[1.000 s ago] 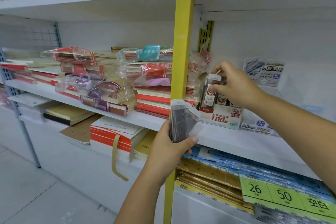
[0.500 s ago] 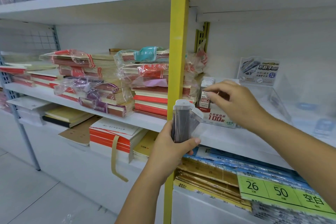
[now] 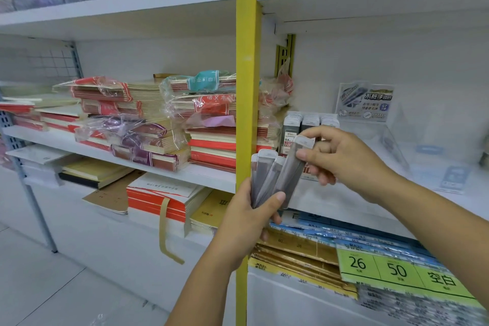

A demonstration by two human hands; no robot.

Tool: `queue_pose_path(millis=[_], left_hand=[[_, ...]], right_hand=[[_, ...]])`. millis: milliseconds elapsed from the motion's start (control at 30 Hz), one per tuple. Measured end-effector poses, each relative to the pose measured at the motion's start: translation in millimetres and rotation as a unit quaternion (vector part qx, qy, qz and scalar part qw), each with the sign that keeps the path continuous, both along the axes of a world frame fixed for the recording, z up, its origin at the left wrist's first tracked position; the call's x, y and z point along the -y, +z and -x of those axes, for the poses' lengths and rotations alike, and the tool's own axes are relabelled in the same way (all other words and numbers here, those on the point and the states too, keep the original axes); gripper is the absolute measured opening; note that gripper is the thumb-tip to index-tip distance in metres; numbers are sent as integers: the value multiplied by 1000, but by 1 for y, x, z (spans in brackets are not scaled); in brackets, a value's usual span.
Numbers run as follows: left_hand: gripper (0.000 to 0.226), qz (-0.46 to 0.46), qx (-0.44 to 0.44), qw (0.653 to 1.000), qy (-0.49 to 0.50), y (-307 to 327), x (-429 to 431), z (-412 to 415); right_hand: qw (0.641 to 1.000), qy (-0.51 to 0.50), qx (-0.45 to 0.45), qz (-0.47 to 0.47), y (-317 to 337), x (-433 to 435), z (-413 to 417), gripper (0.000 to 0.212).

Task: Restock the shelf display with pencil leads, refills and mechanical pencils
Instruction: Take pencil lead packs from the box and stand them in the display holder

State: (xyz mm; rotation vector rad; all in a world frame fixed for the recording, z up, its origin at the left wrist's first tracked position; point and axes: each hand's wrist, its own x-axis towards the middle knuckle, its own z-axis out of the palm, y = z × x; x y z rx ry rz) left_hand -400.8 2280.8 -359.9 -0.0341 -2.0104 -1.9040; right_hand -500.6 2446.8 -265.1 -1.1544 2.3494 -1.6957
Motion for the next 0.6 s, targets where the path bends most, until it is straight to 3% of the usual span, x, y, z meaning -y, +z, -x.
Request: queue_pose_path(millis=[200,300,367,467,600], left_hand=[[39,2,-13,999,34,1,-3,4],[20,-12,-5,999,36,0,-1,4],[10,-21,0,999,42,-1,1,4],[12,-42,1,997,58,0,3,6],[17,-77,3,995,68,2,5,5]], right_hand=[[999,-18,-8,-42,1,-1,-1,25],[997,-58,-35,-33,7,-3,3,9],[991,-101,-89,-25,17,-7,7,17],[961,-158,-227,-12,35,-7,13,30],[921,-175,-331,-107,47,6,24,27]])
